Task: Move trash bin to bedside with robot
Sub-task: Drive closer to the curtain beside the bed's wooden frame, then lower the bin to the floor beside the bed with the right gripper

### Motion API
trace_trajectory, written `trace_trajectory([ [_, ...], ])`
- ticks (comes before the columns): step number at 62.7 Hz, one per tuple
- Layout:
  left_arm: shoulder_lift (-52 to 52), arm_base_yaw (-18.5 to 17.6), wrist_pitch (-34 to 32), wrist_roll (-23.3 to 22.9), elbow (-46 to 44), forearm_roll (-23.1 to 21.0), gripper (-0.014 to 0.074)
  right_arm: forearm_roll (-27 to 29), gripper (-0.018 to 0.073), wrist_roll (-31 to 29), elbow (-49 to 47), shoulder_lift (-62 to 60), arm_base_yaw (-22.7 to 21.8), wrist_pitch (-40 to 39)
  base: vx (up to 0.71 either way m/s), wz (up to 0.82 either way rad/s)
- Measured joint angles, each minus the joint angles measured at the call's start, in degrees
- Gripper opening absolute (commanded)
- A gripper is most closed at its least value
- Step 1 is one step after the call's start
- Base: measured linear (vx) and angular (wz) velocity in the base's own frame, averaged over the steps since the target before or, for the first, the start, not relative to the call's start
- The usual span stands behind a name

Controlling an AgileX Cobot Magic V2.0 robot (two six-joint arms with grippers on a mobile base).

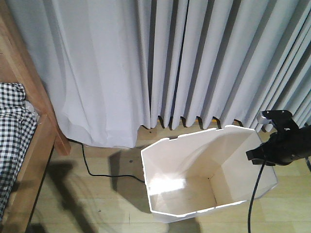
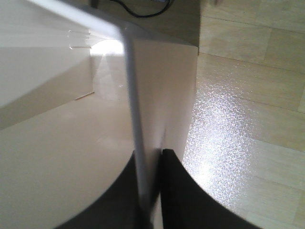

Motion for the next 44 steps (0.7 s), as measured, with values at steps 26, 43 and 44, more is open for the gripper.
trace_trajectory([
  [26,0.0,0.0,0.0,0.0,0.0,0.0,-0.0006,0.0,-0.0006,0.0,0.0,0.0,0.0,0.1,0.0,0.0],
  [43,0.0,0.0,0.0,0.0,0.0,0.0,-0.0006,1.3,-0.0005,0.0,0.0,0.0,0.0,-1.9,0.0,0.0],
  [44,0.0,0.0,0.0,0.0,0.0,0.0,-0.0006,1.8,-0.0003,0.1,0.0,0.0,0.0,-2.5,0.0,0.0],
])
